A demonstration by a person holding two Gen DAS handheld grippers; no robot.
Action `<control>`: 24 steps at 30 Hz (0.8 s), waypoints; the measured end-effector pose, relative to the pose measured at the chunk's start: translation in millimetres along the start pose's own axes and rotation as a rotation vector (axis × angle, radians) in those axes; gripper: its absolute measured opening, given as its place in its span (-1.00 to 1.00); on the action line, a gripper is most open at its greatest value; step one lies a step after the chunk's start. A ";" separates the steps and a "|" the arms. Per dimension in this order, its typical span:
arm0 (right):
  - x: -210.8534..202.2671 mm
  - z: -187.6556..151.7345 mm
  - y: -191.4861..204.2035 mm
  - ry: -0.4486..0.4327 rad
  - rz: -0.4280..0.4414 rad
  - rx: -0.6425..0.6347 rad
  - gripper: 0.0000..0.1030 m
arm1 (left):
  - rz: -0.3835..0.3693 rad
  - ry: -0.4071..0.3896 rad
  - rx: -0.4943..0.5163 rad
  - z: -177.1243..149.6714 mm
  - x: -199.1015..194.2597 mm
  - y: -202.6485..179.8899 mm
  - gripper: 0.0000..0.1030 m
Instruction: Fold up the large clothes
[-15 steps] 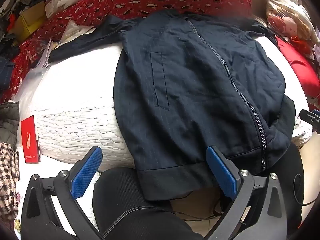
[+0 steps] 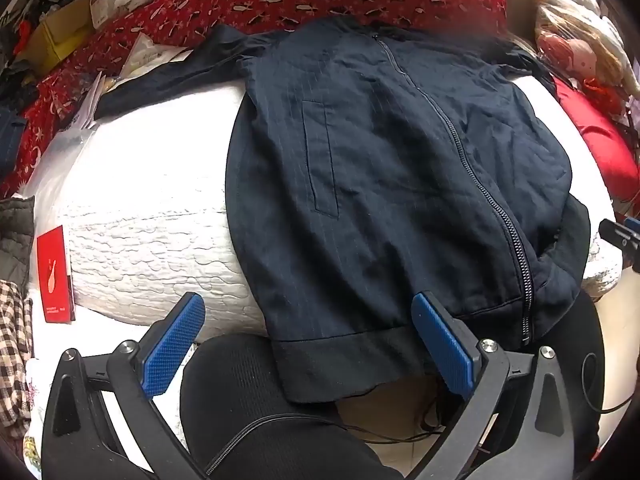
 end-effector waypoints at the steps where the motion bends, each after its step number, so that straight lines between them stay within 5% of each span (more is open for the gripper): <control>1: 0.1 -0.4 -0.1 -0.001 0.000 -0.003 0.98 | 0.001 0.002 0.000 0.9 0.4 -1.2 1.00; 24: -4.8 1.9 1.9 -0.018 0.010 -0.011 0.98 | -0.021 0.000 -0.018 6.3 -1.7 -3.6 1.00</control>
Point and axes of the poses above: each gripper's, at about its wrist camera, not at the fingertips, and x roughly the way its jaws point, y to its left, z to its top, the point moved 10 cm from there along x, roughly the way its jaws point, and after that the axes turned 13 degrees about -y, right-handed, at the moved point
